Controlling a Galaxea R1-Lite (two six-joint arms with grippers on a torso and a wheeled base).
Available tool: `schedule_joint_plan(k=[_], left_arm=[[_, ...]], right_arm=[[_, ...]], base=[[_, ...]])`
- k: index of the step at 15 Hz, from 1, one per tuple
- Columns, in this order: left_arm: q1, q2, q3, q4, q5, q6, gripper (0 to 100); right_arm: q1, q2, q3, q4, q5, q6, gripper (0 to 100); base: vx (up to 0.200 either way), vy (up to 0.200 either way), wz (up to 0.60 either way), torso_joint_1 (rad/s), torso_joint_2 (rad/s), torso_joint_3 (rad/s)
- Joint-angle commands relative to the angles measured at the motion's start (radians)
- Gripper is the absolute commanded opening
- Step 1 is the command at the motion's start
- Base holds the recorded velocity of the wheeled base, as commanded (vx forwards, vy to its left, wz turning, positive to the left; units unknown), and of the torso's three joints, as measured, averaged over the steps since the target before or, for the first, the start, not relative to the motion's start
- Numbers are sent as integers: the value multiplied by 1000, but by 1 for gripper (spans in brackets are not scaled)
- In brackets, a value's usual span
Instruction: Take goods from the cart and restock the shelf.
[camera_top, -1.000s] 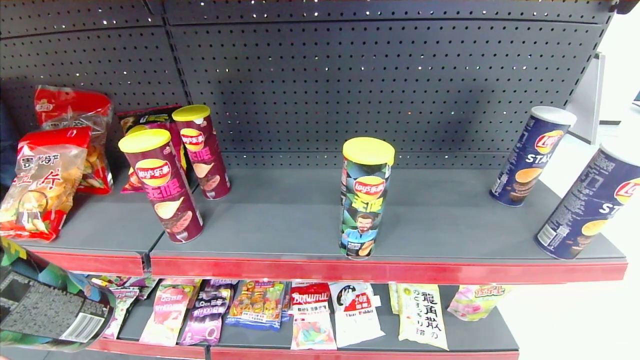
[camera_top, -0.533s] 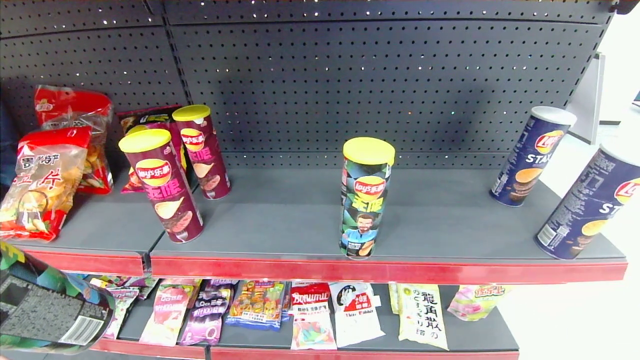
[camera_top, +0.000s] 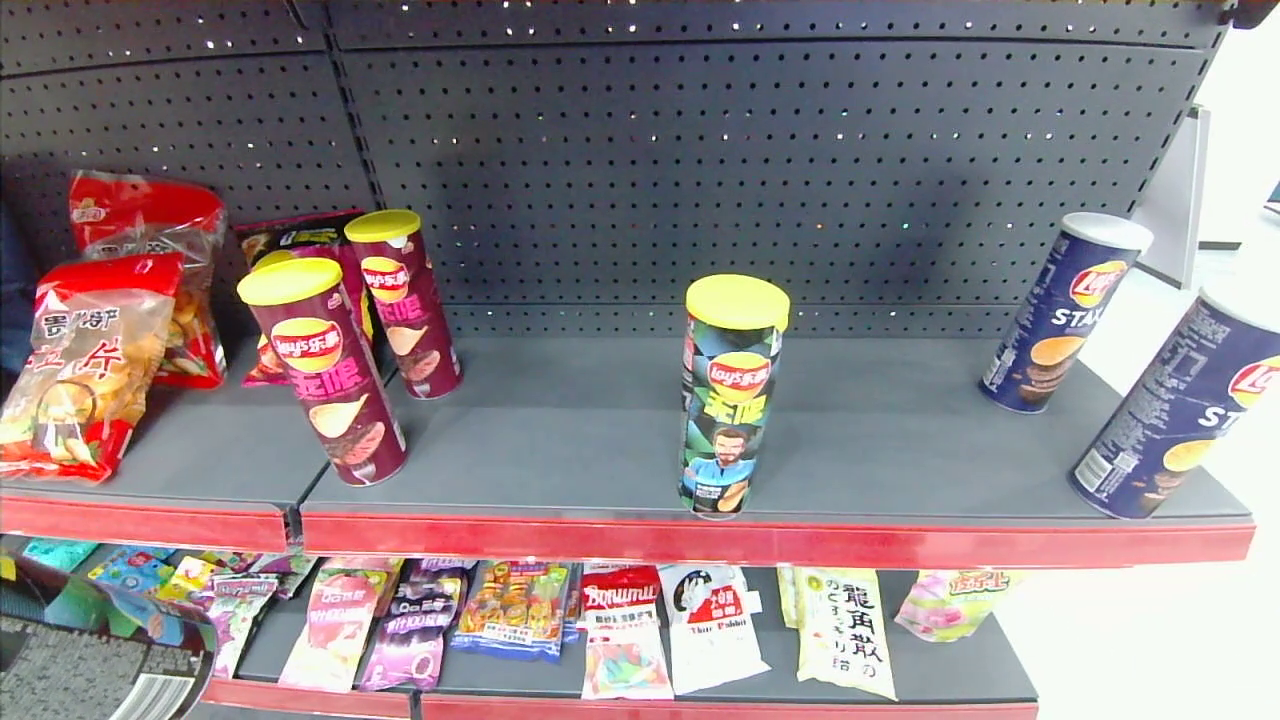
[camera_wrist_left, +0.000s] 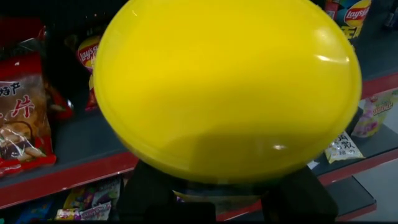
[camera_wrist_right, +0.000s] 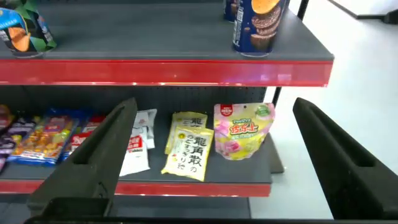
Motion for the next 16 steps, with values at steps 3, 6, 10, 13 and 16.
schedule_joint_plan(k=[3, 6, 10, 13, 16], left_arm=[[0, 6, -30, -3, 1, 0, 0], [0, 5, -32, -4, 1, 0, 0], [0, 17, -51, -3, -1, 0, 0], [0, 20, -51, -3, -2, -2, 0], [0, 22, -51, -3, -4, -6, 0]], right_arm=[[1, 0, -2, 5, 99, -57, 100], [1, 0, 30, -23, 100, -25, 100], [1, 0, 31, -20, 68, 20, 100], [1, 0, 31, -20, 66, 23, 100], [1, 0, 31, -20, 66, 23, 100]], base=[[0, 0, 0, 0, 0, 0], [0, 0, 0, 0, 0, 0], [0, 0, 0, 0, 0, 0], [0, 0, 0, 0, 0, 0], [0, 0, -600, 2, 1, -1]])
